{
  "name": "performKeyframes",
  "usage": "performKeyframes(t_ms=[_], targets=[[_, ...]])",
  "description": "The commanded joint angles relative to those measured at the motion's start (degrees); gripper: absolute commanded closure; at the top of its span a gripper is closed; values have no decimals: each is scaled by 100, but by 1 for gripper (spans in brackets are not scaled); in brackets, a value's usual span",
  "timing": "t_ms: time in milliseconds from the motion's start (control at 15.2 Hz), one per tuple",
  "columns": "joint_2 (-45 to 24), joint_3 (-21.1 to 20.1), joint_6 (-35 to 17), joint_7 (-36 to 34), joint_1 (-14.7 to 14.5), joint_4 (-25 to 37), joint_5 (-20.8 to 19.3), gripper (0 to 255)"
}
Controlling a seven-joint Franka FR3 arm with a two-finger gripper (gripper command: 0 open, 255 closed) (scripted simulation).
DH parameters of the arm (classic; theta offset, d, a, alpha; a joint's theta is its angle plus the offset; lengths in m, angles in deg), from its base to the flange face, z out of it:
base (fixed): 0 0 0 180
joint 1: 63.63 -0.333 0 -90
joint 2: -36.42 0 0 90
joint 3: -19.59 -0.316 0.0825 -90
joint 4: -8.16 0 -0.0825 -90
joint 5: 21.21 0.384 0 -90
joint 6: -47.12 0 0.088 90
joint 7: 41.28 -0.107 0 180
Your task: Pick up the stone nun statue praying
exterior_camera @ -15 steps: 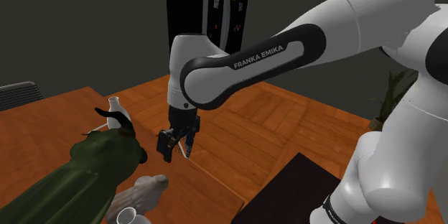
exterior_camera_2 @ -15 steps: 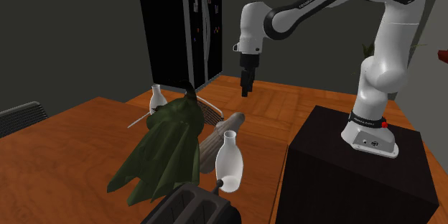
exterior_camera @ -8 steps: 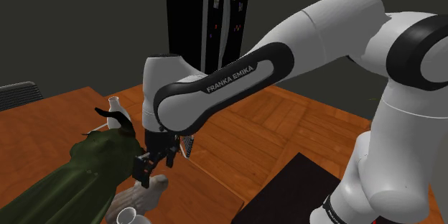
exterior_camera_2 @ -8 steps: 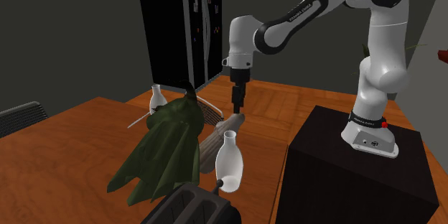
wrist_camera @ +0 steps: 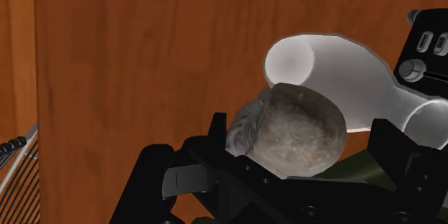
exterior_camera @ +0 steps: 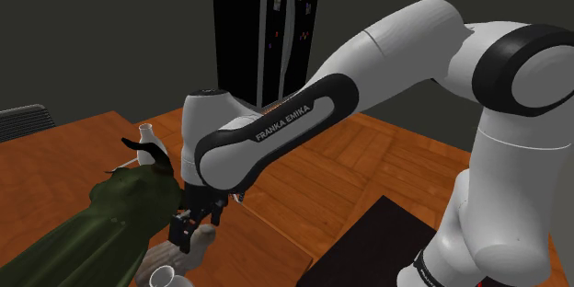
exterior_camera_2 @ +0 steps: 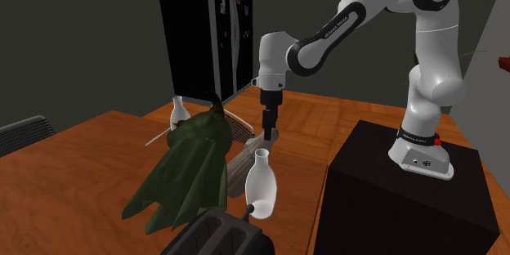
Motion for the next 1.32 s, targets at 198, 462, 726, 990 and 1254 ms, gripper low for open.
performKeyframes(t_ms=[198,462,726,990,1254], targets=[[-14,-2,-23,-7,-8,-5,-4,255],[-8,-1,-17,-3,-5,-6,-2,255],[75,-7,113,-11,8,44,14,255],[246,-18,388,-33,29,157,47,255],[400,-24,666,-58,48,289,74,255]])
